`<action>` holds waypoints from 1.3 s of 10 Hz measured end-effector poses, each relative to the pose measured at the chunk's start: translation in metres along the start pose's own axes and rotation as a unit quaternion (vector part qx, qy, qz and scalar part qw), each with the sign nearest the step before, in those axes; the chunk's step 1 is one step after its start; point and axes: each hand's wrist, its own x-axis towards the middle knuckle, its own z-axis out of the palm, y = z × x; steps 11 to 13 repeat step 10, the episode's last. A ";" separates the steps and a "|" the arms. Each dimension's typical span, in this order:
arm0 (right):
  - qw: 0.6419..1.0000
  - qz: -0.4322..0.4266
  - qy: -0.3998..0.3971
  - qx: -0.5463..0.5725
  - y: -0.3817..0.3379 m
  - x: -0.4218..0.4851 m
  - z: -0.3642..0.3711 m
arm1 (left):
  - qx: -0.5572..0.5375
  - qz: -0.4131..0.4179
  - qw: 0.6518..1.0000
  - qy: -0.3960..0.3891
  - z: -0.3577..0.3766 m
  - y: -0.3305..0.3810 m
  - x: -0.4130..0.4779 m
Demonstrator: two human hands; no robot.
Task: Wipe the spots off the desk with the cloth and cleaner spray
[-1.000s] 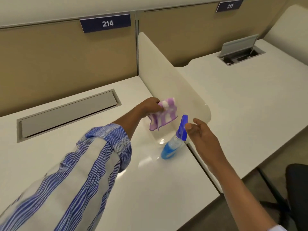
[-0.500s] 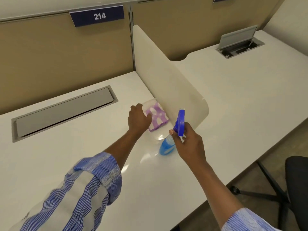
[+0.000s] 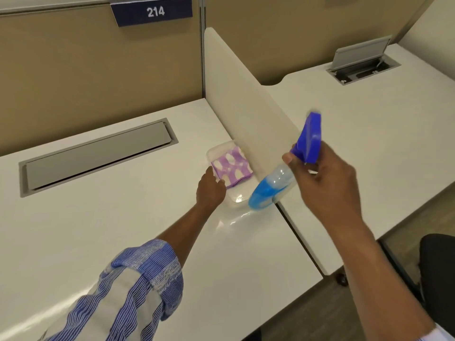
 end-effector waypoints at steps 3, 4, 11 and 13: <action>0.999 0.027 0.004 0.037 0.016 0.028 0.047 | 0.020 -0.007 1.000 -0.019 0.001 -0.002 0.002; 0.998 0.045 -0.037 0.007 0.038 0.026 0.073 | 0.015 -0.001 1.000 -0.018 0.003 -0.004 0.003; 0.988 0.115 -0.102 -0.016 0.068 0.006 0.067 | 0.096 -0.025 0.995 0.023 -0.014 -0.028 -0.061; 0.988 0.115 -0.102 -0.016 0.068 0.006 0.067 | 0.096 -0.025 0.995 0.023 -0.014 -0.028 -0.061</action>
